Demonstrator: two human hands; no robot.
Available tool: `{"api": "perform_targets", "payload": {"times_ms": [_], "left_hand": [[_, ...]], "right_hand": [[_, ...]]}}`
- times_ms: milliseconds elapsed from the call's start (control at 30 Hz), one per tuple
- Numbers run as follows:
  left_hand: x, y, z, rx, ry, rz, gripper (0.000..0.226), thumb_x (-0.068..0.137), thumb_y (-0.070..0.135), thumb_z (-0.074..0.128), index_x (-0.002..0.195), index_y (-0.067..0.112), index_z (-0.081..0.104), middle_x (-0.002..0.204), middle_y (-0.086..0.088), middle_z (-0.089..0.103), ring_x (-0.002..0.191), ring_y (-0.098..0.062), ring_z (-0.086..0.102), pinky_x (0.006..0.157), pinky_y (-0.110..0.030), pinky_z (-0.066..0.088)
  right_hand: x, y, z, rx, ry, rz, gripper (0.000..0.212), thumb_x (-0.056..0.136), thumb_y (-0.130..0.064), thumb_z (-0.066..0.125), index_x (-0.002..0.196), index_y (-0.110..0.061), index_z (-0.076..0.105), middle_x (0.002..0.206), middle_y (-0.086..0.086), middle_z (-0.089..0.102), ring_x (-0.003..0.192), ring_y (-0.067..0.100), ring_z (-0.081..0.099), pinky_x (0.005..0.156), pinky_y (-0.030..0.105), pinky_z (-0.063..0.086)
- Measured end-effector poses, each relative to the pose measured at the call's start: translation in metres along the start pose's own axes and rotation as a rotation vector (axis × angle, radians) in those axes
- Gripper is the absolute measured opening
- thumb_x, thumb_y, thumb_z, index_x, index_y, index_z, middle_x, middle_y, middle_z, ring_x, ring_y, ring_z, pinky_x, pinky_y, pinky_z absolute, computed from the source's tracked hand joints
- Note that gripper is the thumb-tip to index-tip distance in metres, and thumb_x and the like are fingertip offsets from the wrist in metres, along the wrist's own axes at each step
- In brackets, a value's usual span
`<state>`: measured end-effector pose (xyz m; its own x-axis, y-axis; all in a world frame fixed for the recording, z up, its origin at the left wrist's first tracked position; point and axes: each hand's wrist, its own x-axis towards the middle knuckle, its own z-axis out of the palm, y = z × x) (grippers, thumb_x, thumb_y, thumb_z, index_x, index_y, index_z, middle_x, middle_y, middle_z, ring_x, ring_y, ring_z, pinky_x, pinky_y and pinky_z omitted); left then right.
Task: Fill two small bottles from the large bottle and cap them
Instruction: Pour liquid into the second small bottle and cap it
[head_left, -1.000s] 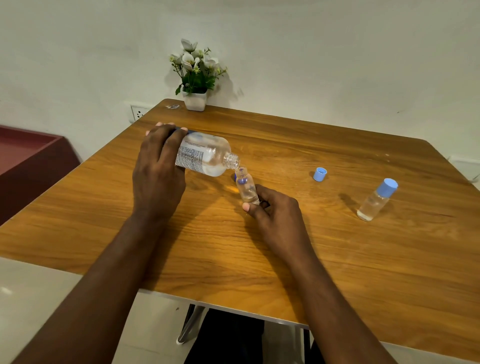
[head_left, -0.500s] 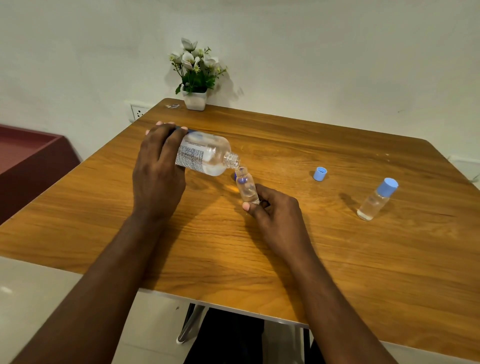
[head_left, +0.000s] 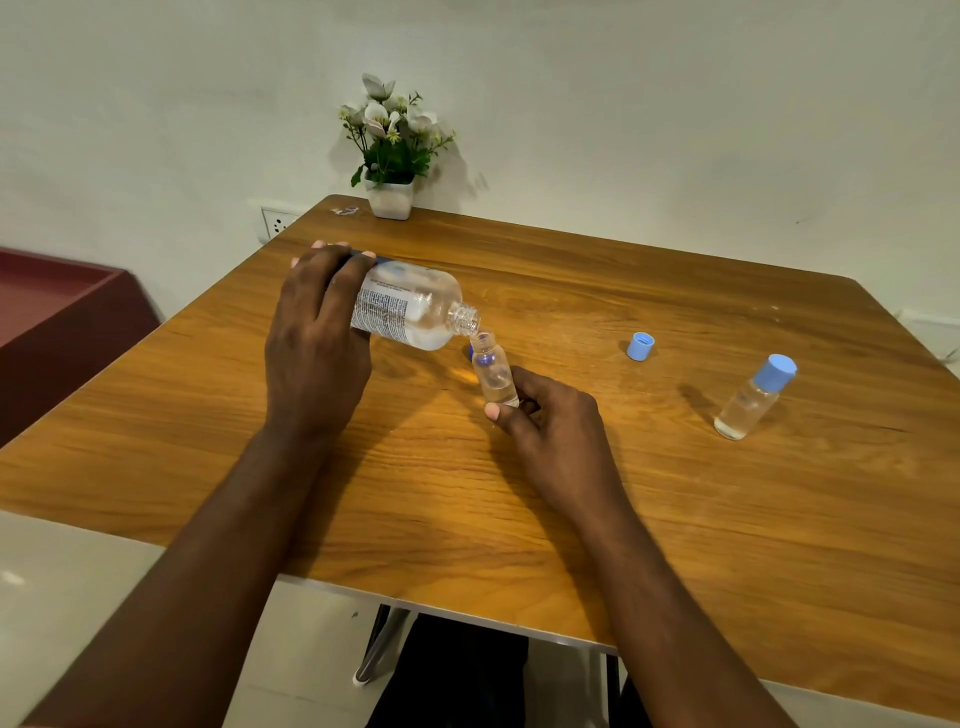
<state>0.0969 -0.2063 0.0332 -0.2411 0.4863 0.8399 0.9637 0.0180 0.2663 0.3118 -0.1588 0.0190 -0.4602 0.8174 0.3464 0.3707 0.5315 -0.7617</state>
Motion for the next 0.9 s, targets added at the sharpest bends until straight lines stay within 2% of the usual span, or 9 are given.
{"api": "perform_targets", "payload": {"times_ms": [367,633,900], "left_hand": [[0.0003,-0.0005,0.0004,0.003,-0.003,-0.001,0.052,0.079,-0.016,0.060,0.128,-0.002,0.054,0.129,-0.023,0.054,0.129,-0.037,0.045,0.102,-0.054,0.042],[0.0001,-0.0014,0.0011,0.006,-0.004,0.008,0.054,0.077,-0.017,0.061,0.129,-0.001,0.053,0.129,-0.023,0.054,0.128,-0.037,0.045,0.102,-0.054,0.042],[0.0005,-0.0013,0.0014,0.001,0.007,0.011,0.053,0.077,-0.016,0.058,0.128,-0.001,0.054,0.129,-0.022,0.054,0.128,-0.037,0.046,0.101,-0.055,0.042]], "right_hand": [[0.0001,0.0004,0.0001,0.005,-0.005,-0.005,0.021,0.087,-0.021,0.066,0.107,-0.019,0.070,0.079,-0.002,0.071,0.071,0.013,0.060,0.068,0.041,0.051],[0.0004,0.0001,0.0000,0.002,-0.004,-0.004,0.025,0.087,-0.021,0.066,0.112,-0.023,0.069,0.085,-0.004,0.073,0.075,0.013,0.062,0.071,0.040,0.052],[0.0009,0.0011,-0.0002,0.013,-0.006,0.004,0.022,0.087,-0.020,0.066,0.109,-0.022,0.071,0.081,-0.004,0.071,0.072,0.012,0.060,0.070,0.040,0.050]]}}
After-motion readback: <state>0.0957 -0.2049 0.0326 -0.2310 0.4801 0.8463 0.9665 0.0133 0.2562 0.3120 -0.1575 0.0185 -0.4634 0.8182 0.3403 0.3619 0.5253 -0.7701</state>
